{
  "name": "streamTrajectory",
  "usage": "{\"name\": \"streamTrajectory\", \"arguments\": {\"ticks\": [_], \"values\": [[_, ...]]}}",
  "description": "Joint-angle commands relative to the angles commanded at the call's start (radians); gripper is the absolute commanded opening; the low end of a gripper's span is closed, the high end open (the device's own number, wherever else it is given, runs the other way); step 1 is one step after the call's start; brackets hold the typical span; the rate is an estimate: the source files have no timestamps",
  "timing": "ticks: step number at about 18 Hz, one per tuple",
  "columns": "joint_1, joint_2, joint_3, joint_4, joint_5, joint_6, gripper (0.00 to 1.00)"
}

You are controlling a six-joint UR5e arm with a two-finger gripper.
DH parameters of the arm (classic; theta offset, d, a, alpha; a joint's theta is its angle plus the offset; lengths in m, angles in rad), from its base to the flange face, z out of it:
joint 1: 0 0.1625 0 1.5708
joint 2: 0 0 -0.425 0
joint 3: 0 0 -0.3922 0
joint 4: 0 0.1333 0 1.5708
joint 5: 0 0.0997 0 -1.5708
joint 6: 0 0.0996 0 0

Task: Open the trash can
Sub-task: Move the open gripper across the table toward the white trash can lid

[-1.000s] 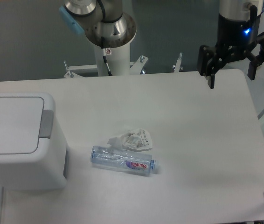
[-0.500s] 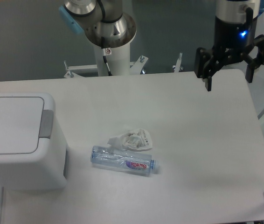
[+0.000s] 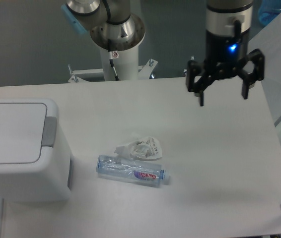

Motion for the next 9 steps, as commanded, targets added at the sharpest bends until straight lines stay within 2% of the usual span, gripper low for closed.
{"name": "streamTrajectory", "arguments": {"ticks": [5,9], "values": [[-0.086,-0.008,-0.038,0.005,-0.018,-0.179,1.0],[-0.176,-0.038,-0.067,0.113,-0.029,-0.378,1.0]]}}
